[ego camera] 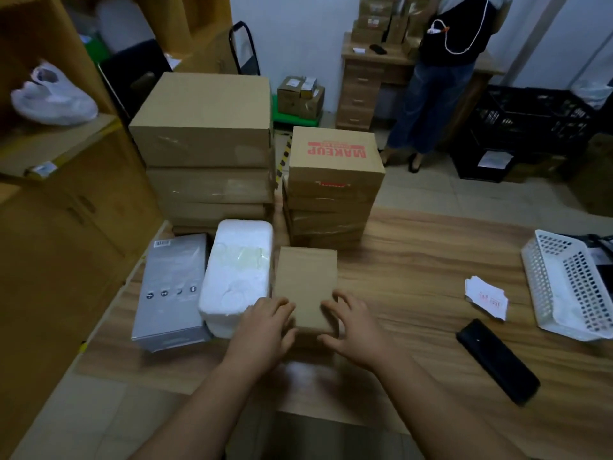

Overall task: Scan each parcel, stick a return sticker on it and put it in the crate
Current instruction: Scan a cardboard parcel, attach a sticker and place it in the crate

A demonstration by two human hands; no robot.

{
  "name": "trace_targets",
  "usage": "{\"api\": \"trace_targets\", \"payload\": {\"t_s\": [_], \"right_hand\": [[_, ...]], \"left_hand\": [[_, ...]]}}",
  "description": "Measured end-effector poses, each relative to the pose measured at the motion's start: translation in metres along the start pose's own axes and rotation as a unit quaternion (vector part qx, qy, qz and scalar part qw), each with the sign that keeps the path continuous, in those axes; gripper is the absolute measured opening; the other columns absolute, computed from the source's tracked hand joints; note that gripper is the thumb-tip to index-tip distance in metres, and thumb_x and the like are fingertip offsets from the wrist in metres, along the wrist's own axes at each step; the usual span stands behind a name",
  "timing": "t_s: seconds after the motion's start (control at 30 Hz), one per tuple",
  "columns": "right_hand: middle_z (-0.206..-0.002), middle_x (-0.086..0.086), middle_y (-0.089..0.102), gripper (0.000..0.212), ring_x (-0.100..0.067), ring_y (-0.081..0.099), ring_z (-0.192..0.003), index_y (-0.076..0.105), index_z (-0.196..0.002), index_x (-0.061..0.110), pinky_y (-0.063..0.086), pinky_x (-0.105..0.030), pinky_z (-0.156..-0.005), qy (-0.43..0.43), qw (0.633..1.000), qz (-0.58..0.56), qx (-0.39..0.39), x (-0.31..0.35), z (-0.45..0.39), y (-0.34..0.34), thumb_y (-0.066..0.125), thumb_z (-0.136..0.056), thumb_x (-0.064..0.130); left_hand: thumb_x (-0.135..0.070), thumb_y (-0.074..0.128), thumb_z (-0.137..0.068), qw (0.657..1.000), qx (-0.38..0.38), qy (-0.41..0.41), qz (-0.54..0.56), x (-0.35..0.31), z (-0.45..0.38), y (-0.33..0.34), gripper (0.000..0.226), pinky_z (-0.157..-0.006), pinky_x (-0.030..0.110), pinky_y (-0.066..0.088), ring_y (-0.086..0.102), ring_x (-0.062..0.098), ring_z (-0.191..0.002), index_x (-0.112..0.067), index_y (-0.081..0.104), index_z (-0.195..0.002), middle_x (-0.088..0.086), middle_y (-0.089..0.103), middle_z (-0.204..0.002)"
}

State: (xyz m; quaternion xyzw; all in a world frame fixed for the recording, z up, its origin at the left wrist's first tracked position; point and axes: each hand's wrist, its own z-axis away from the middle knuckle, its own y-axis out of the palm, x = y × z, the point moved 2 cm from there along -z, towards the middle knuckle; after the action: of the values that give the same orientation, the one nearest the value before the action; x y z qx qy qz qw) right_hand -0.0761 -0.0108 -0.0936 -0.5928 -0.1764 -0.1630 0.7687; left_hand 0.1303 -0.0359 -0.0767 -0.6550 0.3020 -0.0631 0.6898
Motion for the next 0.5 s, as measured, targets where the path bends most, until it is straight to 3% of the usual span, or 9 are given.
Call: {"api": "trace_targets", "payload": {"t_s": [0.13, 0.23, 0.33, 0.4, 0.5], "right_hand": [[-0.160, 0.004, 0.017, 0.065, -0.018, 0.027, -0.142, 0.043, -0.144, 0.031, 0.028, -0.029, -0.115, -0.020, 1.000, -0.019, 0.006, -0.012, -0.003, 0.011, 0.067, -0.085, 0.043], [-0.160, 0.005, 0.016, 0.066, -0.016, 0.033, -0.139, 0.043, -0.145, 0.029, 0.033, -0.029, -0.113, -0.036, 0.999, -0.027, 0.009, -0.026, 0.001, 0.008, 0.066, -0.084, 0.041], [-0.160, 0.006, 0.017, 0.065, -0.017, 0.038, -0.136, 0.045, -0.142, 0.030, 0.039, -0.032, -0.109, -0.043, 0.998, -0.039, 0.007, -0.047, 0.011, -0.001, 0.065, -0.081, 0.042], [-0.159, 0.006, 0.018, 0.064, -0.017, 0.039, -0.135, 0.045, -0.141, 0.031, 0.040, -0.032, -0.108, -0.048, 0.998, -0.036, -0.001, -0.062, 0.023, -0.011, 0.065, -0.081, 0.041], [-0.159, 0.008, 0.017, 0.065, -0.011, 0.034, -0.138, 0.043, -0.145, 0.029, 0.033, -0.023, -0.111, -0.031, 0.999, -0.041, -0.009, -0.090, 0.041, -0.028, 0.066, -0.085, 0.040]], "left_hand": [[-0.037, 0.076, -0.069, 0.988, 0.023, -0.026, -0.152, -0.015, -0.008, 0.015, 0.031, -0.073, 0.038, 0.044, 0.059, 0.023, -0.092, -0.023, 0.070, -0.095, -0.001, 0.067, -0.102], [-0.031, 0.073, -0.074, 0.987, 0.017, -0.029, -0.158, -0.024, -0.010, 0.024, 0.030, -0.078, 0.040, 0.041, 0.057, 0.025, -0.101, -0.025, 0.069, -0.103, -0.001, 0.065, -0.114], [-0.032, 0.068, -0.084, 0.995, 0.034, -0.033, -0.092, -0.044, -0.010, 0.034, 0.041, -0.093, 0.041, 0.042, 0.049, 0.024, -0.121, -0.027, 0.062, -0.125, -0.001, 0.055, -0.136], [-0.034, 0.066, -0.088, 0.996, 0.040, -0.074, -0.005, -0.055, -0.011, 0.043, 0.056, -0.107, 0.037, 0.036, 0.037, 0.020, -0.135, -0.028, 0.048, -0.140, -0.003, 0.040, -0.148], [-0.033, 0.077, -0.079, 0.977, 0.014, -0.147, 0.151, -0.071, -0.018, 0.055, 0.077, -0.108, 0.021, 0.031, 0.039, 0.013, -0.131, -0.020, 0.040, -0.145, -0.003, 0.039, -0.147]]}}
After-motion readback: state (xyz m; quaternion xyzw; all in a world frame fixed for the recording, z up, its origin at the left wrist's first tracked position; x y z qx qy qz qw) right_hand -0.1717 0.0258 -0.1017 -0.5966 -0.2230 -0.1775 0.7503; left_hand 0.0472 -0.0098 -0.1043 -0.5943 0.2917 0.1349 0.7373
